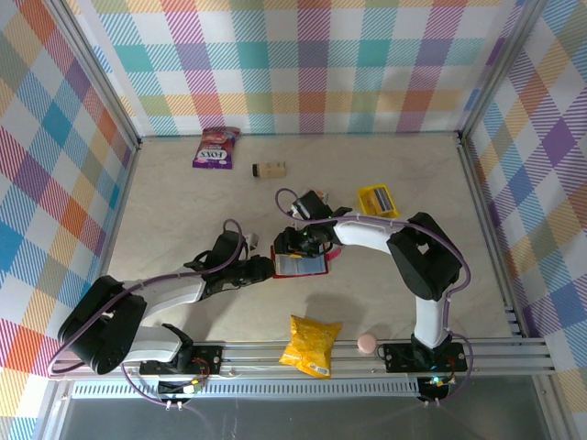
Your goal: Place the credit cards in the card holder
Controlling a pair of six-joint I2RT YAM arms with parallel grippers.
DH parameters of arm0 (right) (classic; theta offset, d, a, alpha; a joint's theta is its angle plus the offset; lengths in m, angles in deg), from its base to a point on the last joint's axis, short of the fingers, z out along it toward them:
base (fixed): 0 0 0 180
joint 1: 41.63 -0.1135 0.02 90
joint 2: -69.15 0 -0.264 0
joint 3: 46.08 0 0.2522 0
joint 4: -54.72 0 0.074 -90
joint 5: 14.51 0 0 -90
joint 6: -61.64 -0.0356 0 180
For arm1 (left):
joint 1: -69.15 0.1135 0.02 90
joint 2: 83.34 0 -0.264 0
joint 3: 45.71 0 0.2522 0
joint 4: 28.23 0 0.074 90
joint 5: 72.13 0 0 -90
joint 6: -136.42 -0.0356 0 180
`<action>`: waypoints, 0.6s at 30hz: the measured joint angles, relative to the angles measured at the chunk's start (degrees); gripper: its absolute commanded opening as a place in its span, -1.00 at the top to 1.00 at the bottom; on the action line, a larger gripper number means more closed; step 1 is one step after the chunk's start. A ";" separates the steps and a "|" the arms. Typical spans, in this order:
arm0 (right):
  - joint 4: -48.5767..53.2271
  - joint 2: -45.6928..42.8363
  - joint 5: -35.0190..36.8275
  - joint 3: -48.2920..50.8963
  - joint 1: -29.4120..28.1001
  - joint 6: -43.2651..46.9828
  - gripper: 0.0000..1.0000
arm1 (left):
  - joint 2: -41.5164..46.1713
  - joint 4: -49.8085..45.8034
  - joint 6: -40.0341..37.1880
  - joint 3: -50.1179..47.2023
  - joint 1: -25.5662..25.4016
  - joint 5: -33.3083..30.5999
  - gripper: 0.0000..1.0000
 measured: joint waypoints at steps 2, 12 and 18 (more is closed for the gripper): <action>-0.02 0.48 0.24 -0.70 -0.28 -0.02 0.09 | 0.96 -0.52 0.46 -0.57 0.04 -0.22 0.40; -0.13 3.45 0.68 -3.08 -1.64 -0.24 0.10 | 5.44 -0.61 2.56 -5.05 0.04 -0.66 0.34; -0.28 5.64 0.87 -6.21 -2.47 -0.42 0.10 | 7.45 -0.37 2.56 -5.42 0.04 -0.79 0.33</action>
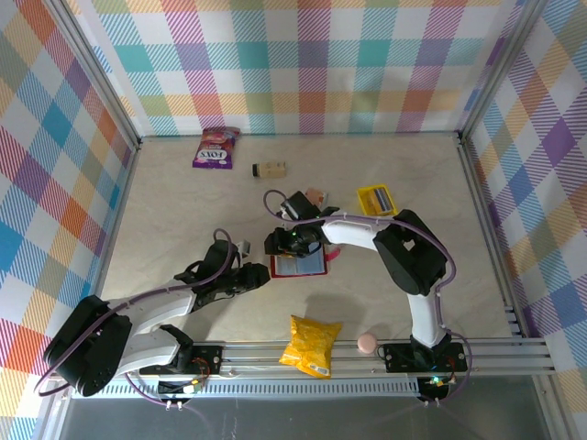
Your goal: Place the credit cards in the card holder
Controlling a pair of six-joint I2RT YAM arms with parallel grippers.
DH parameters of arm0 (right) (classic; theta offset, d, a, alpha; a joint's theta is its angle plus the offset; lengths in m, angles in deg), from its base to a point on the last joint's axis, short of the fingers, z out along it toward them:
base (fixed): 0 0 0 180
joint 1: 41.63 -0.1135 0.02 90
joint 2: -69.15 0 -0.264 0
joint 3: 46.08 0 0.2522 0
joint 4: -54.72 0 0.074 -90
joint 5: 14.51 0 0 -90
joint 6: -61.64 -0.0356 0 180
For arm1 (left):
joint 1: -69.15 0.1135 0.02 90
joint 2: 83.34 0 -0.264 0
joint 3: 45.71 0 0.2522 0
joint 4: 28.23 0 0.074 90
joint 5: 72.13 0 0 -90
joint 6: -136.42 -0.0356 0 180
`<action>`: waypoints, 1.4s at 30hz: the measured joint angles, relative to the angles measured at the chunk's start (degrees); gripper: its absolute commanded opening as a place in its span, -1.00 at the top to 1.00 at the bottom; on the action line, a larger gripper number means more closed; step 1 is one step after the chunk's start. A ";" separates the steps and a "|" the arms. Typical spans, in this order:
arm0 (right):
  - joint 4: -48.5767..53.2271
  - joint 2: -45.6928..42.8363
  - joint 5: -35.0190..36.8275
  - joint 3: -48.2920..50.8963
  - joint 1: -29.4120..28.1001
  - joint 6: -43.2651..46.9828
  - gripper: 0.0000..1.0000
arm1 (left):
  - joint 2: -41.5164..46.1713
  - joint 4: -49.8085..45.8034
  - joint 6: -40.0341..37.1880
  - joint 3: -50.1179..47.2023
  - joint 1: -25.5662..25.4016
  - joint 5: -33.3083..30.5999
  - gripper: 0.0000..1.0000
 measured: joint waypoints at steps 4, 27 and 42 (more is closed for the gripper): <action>-0.83 0.87 -0.07 -2.71 -1.18 0.04 0.09 | 0.48 0.39 0.00 -0.68 0.00 0.02 0.32; -0.31 -19.91 11.69 11.34 6.51 2.25 0.69 | 3.43 5.01 1.25 -3.06 0.00 0.22 0.22; 3.50 -7.76 5.27 8.11 1.60 5.68 1.00 | 2.40 1.70 -0.48 0.70 0.00 0.13 0.22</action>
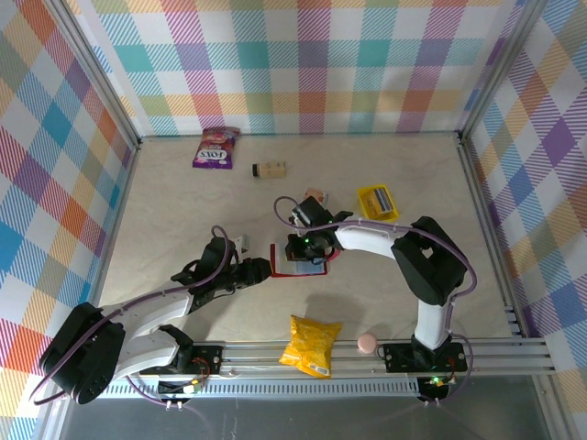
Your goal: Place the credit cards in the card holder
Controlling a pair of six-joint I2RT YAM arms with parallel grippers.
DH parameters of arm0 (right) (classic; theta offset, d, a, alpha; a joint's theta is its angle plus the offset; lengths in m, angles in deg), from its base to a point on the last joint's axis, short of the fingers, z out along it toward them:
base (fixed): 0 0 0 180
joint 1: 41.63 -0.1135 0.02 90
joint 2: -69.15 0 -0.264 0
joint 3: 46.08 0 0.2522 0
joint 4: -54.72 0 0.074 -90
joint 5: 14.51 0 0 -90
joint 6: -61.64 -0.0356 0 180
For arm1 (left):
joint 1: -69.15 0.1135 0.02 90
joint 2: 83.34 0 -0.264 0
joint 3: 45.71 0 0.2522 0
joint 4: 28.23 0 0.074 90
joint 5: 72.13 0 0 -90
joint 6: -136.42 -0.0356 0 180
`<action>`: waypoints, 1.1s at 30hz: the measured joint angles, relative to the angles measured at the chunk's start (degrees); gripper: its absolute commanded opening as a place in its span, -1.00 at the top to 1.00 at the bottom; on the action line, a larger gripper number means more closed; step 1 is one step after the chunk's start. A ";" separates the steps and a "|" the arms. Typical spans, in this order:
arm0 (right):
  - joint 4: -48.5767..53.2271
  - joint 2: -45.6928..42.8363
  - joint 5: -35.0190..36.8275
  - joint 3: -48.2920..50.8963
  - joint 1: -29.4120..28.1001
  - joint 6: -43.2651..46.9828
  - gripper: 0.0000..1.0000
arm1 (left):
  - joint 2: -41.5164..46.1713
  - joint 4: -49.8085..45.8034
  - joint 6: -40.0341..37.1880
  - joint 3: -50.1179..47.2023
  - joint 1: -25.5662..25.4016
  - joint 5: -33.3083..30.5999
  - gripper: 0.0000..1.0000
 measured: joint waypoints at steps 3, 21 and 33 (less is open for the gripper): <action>-0.33 1.81 -0.94 -1.66 -0.31 0.20 1.00 | -0.35 -0.04 -0.22 0.00 0.00 -0.13 0.22; -2.12 6.71 -3.28 -3.78 -0.31 -0.28 0.70 | -0.81 -1.46 -1.03 0.17 0.00 -0.39 0.22; -1.81 -20.65 2.34 5.25 5.25 2.23 -0.09 | -0.61 -3.52 -1.44 3.98 0.02 -0.61 0.00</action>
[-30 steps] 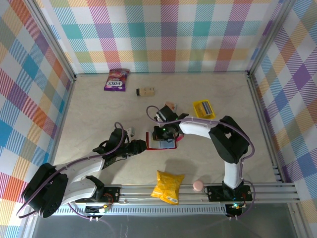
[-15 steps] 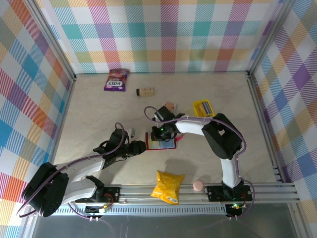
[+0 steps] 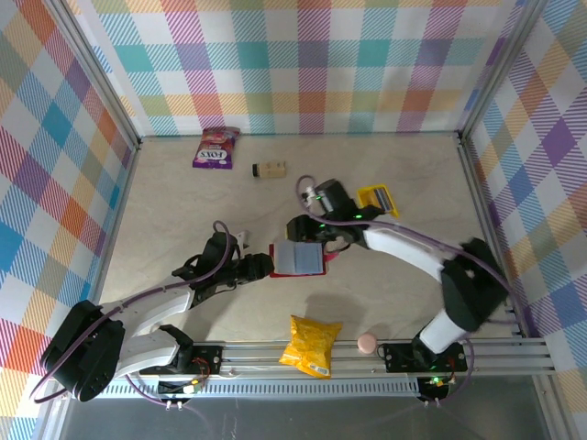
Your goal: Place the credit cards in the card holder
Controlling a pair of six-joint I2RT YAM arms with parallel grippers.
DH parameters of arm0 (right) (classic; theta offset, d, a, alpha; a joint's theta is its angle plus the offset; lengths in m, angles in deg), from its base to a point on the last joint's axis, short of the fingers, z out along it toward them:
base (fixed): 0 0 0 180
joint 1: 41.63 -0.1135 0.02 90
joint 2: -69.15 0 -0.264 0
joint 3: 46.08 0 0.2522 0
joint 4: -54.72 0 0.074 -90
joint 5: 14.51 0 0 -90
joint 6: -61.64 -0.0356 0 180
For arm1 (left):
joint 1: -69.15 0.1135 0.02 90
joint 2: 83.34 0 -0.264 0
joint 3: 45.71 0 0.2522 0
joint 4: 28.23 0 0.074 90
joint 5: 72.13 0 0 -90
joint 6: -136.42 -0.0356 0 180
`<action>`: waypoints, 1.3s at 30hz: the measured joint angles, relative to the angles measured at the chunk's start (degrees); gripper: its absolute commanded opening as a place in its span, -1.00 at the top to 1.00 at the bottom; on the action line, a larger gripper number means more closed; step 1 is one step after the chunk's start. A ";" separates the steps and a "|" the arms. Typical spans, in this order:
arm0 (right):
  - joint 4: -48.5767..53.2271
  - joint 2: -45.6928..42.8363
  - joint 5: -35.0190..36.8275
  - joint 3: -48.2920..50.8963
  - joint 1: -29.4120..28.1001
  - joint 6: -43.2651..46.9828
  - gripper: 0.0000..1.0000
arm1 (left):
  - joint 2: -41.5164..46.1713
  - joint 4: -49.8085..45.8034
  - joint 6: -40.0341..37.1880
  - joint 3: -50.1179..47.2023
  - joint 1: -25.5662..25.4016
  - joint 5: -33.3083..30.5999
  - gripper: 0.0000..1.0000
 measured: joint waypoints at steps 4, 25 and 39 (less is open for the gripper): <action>6.01 -11.08 6.51 2.45 7.28 2.73 -0.26 | 2.54 -2.16 -1.31 2.34 0.20 -0.66 -0.09; 25.27 9.42 23.96 -15.15 25.75 28.94 -0.50 | -6.97 5.90 -4.09 4.79 1.40 8.48 -0.36; 28.65 24.98 23.23 -26.86 28.72 41.24 -0.60 | -8.15 15.34 -2.51 1.51 1.86 12.83 -0.62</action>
